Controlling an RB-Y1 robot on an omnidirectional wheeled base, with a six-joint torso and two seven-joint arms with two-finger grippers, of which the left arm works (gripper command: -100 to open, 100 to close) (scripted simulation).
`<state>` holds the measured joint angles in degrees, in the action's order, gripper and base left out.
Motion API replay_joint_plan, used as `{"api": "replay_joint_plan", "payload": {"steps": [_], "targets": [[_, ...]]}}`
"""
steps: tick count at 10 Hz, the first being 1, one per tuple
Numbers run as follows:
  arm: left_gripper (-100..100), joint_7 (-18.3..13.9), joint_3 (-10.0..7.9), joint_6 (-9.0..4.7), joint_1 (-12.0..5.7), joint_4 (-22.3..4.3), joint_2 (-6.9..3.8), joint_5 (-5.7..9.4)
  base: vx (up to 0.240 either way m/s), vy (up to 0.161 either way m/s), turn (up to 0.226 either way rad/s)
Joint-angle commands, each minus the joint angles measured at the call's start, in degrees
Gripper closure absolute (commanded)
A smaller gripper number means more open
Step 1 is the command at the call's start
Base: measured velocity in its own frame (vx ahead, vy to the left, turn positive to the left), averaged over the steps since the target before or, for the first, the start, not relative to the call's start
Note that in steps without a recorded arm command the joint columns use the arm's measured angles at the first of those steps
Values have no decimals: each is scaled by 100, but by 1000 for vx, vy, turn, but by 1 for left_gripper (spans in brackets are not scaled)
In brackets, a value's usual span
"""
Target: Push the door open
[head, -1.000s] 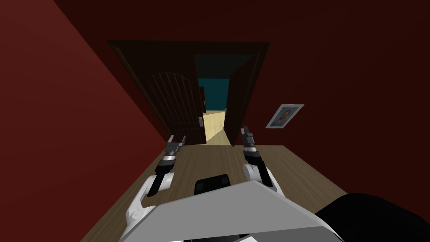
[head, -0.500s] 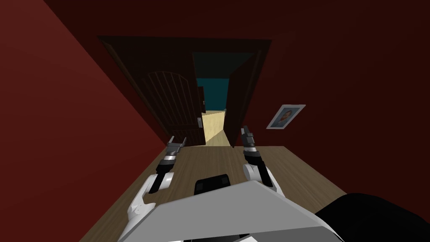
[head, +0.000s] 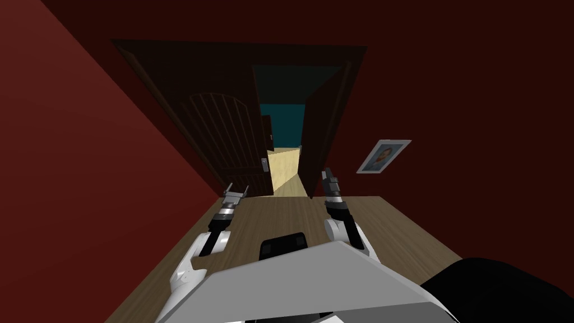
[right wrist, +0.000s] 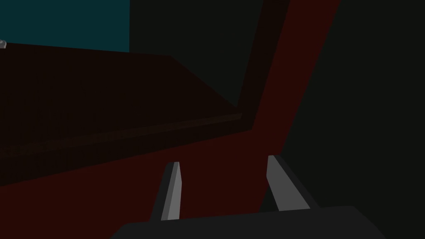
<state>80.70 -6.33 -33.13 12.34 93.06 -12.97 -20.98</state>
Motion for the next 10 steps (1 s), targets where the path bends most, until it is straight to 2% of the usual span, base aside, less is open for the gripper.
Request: {"api": "replay_joint_plan", "payload": {"steps": [1,2,5,6,9,10], "targets": [[-100,286,-58,0,-109,-230,-79,-86,91,-38,-16],[-100,307,-58,0,-109,-230,-79,-86,67,-29,-1],[-100,830,-140,-15,-253,-609,-170,-261,76,-37,-12],[-100,871,-140,-15,-253,-609,-170,-261,64,-23,-1],[-100,1387,-217,-28,-389,-971,-257,-428,82,-34,-11],[-100,1432,-217,-28,-389,-971,-257,-428,65,-17,-2]]}}
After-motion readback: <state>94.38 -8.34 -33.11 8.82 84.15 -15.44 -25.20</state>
